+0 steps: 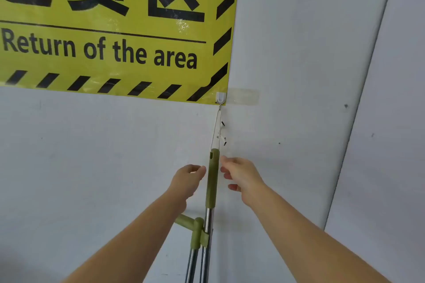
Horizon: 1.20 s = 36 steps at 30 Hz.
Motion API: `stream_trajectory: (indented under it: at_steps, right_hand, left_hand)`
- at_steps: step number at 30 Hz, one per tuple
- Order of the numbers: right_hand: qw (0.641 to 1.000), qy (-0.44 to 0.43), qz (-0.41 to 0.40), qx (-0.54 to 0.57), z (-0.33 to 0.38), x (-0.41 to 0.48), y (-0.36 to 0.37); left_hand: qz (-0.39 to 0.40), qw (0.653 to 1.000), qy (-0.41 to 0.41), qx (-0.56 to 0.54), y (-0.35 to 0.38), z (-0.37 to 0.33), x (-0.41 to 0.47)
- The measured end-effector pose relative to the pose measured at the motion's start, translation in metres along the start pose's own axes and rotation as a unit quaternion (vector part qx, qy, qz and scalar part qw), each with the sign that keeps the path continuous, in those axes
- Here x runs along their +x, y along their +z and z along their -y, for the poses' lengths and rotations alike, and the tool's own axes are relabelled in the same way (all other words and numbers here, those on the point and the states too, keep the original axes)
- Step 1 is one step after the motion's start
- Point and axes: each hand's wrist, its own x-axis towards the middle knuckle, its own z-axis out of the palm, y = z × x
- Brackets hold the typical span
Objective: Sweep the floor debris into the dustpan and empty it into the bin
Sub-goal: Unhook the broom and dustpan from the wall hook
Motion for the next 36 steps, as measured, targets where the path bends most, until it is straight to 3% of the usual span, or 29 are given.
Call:
stream_trajectory:
  at_steps: [10, 21, 36]
  right_hand:
    - [0.999, -0.05, -0.002, -0.001, 0.017, 0.028, 0.014]
    - [0.992, -0.051, -0.046, 0.103, 0.024, 0.038, 0.012]
    - [0.976, -0.067, -0.059, 0.196, 0.066, 0.046, -0.004]
  left_hand:
    - [0.079, 0.994, 0.015, 0.075, 0.014, 0.009, 0.016]
    - [0.093, 0.988, 0.044, 0.115, 0.014, 0.007, 0.02]
    - [0.112, 0.987, 0.079, 0.086, 0.006, -0.018, 0.014]
